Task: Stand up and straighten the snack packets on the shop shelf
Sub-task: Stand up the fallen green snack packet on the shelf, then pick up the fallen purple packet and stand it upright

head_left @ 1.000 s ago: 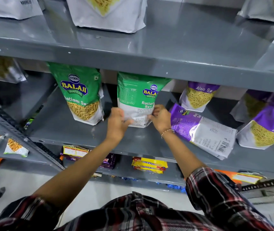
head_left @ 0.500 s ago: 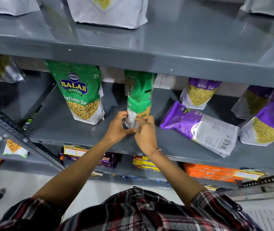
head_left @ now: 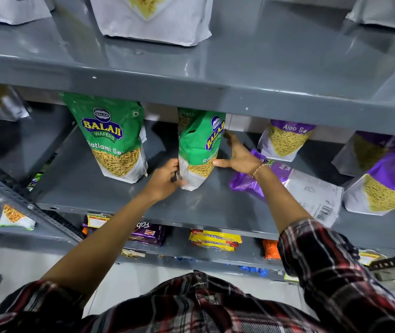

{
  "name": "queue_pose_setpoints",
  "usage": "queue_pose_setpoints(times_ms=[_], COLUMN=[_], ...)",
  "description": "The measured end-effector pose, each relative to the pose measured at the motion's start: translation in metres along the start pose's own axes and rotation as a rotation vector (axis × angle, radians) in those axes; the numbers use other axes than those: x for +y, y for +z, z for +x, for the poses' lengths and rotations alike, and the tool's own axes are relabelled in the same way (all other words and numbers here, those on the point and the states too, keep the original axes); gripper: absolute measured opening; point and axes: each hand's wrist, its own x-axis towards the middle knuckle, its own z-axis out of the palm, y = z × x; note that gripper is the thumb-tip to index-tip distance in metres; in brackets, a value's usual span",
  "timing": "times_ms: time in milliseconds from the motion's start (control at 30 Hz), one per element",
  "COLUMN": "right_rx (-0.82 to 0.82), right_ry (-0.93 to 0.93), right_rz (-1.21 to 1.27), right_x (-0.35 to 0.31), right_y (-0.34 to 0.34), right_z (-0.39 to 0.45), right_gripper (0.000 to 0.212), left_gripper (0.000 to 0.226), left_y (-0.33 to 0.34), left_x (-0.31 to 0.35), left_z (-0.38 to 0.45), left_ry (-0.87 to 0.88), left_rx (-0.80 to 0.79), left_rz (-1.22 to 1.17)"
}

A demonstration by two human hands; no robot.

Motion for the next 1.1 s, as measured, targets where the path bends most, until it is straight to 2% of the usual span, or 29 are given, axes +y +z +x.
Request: queue_pose_setpoints(times_ms=[67,133,200,267,367,433,500,567,667,733,867,933,1033,1100], right_rx=[-0.097,-0.141,-0.162,-0.187,-0.200,-0.152,-0.036,0.128,0.351,0.365,0.287,0.345,0.456,0.384], right_ry=[-0.009,-0.016,-0.015,-0.007,-0.001,0.001,-0.004,0.014,0.024,0.027,0.068,0.080,0.181,0.316], right_rz=[-0.001,0.027,0.058,0.068,0.106,0.141,0.160,0.153,0.146,0.140,0.002,-0.112,-0.204,-0.359], right_x=[0.002,0.006,0.010,0.013,0.013,0.012,0.008,0.002,-0.006,-0.008,-0.002,0.008,0.034,0.062], right_y=[-0.005,-0.004,-0.003,-0.004,-0.002,0.002,0.011,0.025,0.045,0.051,0.031,0.002,-0.061,-0.106], right_z=[0.008,0.012,0.013,0.012,0.009,0.005,-0.004,-0.016,-0.035,-0.040,-0.050,-0.064,-0.092,-0.105], right_gripper=[0.109,0.107,0.110,0.115,0.103,0.093,0.079,0.071,0.080,0.082,0.086,0.070,0.043,0.035], left_gripper=[0.065,0.064,0.060,0.062,0.058,0.053,0.049,0.045,0.043,0.040,0.020,0.010,0.008,0.010], left_y=[0.007,0.012,0.013,0.007,-0.010,-0.020,-0.027,-0.030,-0.026,-0.018,0.010,0.031,0.076,0.111], left_x=[0.001,0.002,0.004,-0.001,0.000,0.007,0.009,0.007,0.011,0.018,0.010,0.009,0.030,0.055], left_z=[-0.001,-0.001,0.001,0.008,0.020,0.030,0.040,0.046,0.040,0.029,-0.004,-0.024,-0.042,-0.047], left_ry=[-0.011,-0.029,-0.054,-0.055,-0.067,-0.103,-0.133,-0.138,-0.130,-0.114,-0.148,-0.222,-0.359,-0.445], left_rx=[0.041,0.133,0.156,0.102,-0.036,-0.131,-0.156,-0.109,-0.040,0.019,0.372,0.302,0.043,-0.168], left_rz=[0.046,0.095,0.109,0.137,0.122,0.058,0.043,0.050,0.065,0.068,0.221,0.108,-0.179,-0.320])
